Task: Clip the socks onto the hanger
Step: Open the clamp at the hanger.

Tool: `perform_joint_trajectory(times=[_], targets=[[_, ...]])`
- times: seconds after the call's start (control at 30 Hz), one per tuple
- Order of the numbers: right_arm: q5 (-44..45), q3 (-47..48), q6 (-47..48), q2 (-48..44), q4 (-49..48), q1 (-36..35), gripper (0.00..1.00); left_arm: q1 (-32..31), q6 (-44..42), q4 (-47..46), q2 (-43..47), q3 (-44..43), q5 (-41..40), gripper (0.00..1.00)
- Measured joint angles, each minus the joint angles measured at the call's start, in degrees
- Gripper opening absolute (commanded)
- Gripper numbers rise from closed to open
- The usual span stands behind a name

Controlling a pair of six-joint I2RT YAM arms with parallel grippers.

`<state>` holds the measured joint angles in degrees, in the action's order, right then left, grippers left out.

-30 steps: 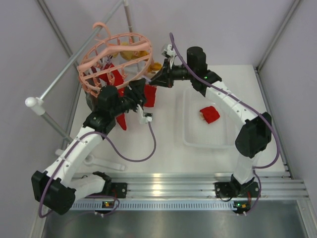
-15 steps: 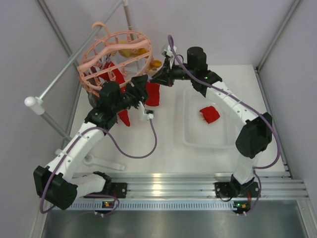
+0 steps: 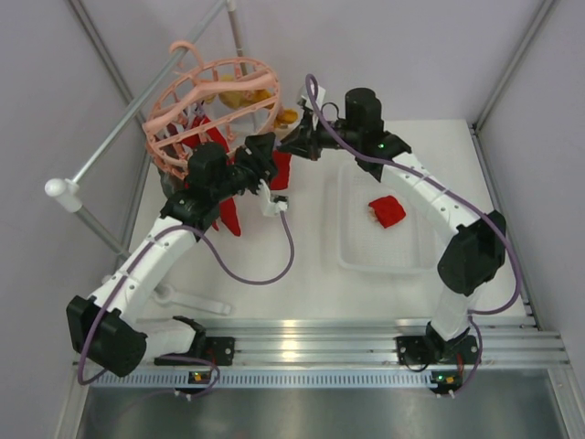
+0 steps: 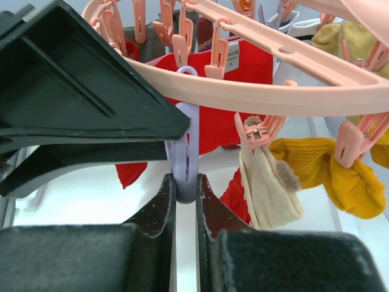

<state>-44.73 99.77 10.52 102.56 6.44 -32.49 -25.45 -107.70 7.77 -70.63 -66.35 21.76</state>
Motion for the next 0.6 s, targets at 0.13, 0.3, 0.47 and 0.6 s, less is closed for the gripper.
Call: perform_joint_trajectory(times=[0.13, 0.3, 0.47, 0.6], targets=[[0.07, -0.61, 0.59, -0.26, 0.11, -0.42, 0.0, -0.09, 0.07, 0.11, -0.98, -0.39, -0.46, 0.53], [0.33, -1.14, 1.86, -0.55, 0.22, -0.79, 0.0, -0.15, 0.94, 0.2, -2.05, -1.01, -1.31, 0.49], [1.25, -1.16, 3.3, -0.72, 0.22, -0.85, 0.0, -0.15, 2.25, 0.24, -2.69, -1.79, -2.84, 0.48], [1.81, -1.22, 3.82, -0.94, 0.24, -0.87, 0.0, -0.26, 2.56, 0.42, -2.89, -1.97, -3.78, 0.34]])
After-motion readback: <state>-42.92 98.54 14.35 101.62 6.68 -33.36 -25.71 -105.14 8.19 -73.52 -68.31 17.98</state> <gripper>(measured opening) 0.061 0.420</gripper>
